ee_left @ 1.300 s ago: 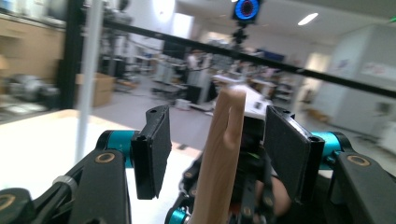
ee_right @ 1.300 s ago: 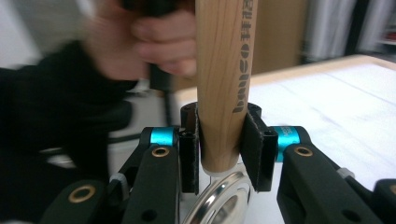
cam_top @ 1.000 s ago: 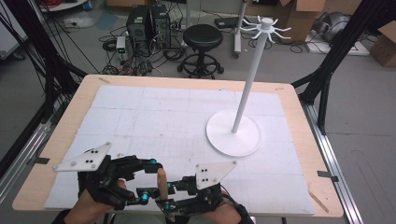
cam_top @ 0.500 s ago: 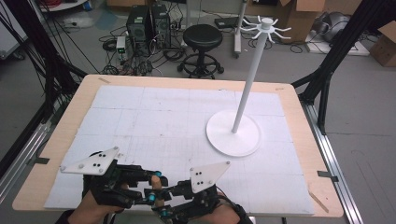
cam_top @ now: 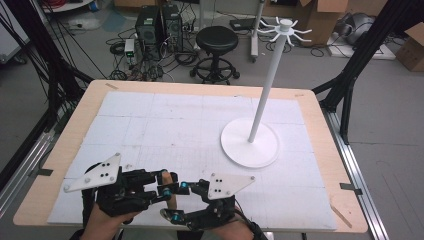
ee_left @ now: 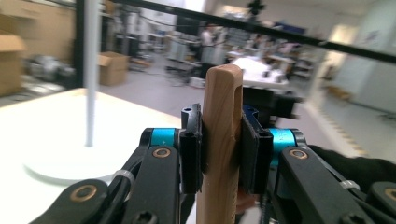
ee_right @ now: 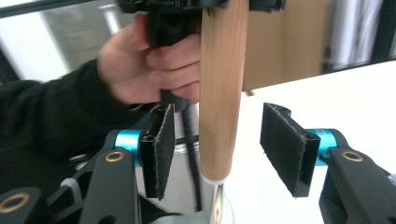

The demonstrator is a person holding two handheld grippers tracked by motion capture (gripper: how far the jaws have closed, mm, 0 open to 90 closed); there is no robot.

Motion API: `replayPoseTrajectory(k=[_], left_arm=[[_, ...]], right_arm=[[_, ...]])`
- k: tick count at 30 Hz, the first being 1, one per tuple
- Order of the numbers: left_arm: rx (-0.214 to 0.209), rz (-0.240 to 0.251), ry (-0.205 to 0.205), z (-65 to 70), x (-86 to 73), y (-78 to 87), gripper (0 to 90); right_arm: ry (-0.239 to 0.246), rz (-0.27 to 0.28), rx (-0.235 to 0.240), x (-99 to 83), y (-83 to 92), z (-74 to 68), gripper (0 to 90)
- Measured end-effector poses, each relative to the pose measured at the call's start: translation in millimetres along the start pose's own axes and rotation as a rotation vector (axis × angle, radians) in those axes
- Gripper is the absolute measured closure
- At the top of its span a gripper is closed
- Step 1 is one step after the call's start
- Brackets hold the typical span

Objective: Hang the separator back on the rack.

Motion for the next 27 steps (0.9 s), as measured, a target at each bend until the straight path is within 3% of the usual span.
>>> replayPoseTrajectory(k=[1,5,10,13,14,16,19,22,27], left_arm=[[0.017,-0.001,-0.01,0.1,-0.7,-0.6,72.3],[0.012,0.01,-0.003,1.6,-1.5,-2.3,72.3],[0.013,0.022,0.002,2.0,-1.3,-2.7,72.2],[-0.009,0.028,0.042,-1.1,-2.5,-2.9,71.6],[-0.014,0.046,0.056,-3.2,-2.1,-2.5,67.6],[0.015,0.066,0.059,-9.3,-0.4,1.7,49.0],[0.043,0.092,0.046,-21.3,2.0,14.6,35.4],[0.115,0.099,0.021,-41.3,-2.9,28.4,21.0],[0.186,0.101,0.034,-74.1,-23.9,47.2,17.4]], right_arm=[[0.008,0.002,-0.022,0.5,-0.4,0.4,47.4],[0.025,0.0,-0.068,1.4,-1.4,1.2,58.4],[0.014,-0.005,-0.058,1.0,-0.1,1.5,70.8],[0.006,-0.005,-0.059,1.0,0.4,1.1,71.5],[-0.009,-0.008,-0.055,0.7,0.6,1.4,71.7],[-0.037,-0.012,-0.076,0.3,3.2,7.0,71.8],[-0.059,-0.028,-0.127,0.6,14.5,18.8,71.8],[-0.072,-0.007,-0.176,7.1,35.5,34.6,71.8],[-0.062,0.049,-0.25,29.3,75.3,64.5,71.8]])
Point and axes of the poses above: each handheld gripper's, and its own axes: y roughly backward along the jaws, x roughly out of its top, z roughly to its right, the point moved 6 cm from there along -y, roughly forward along the jaws
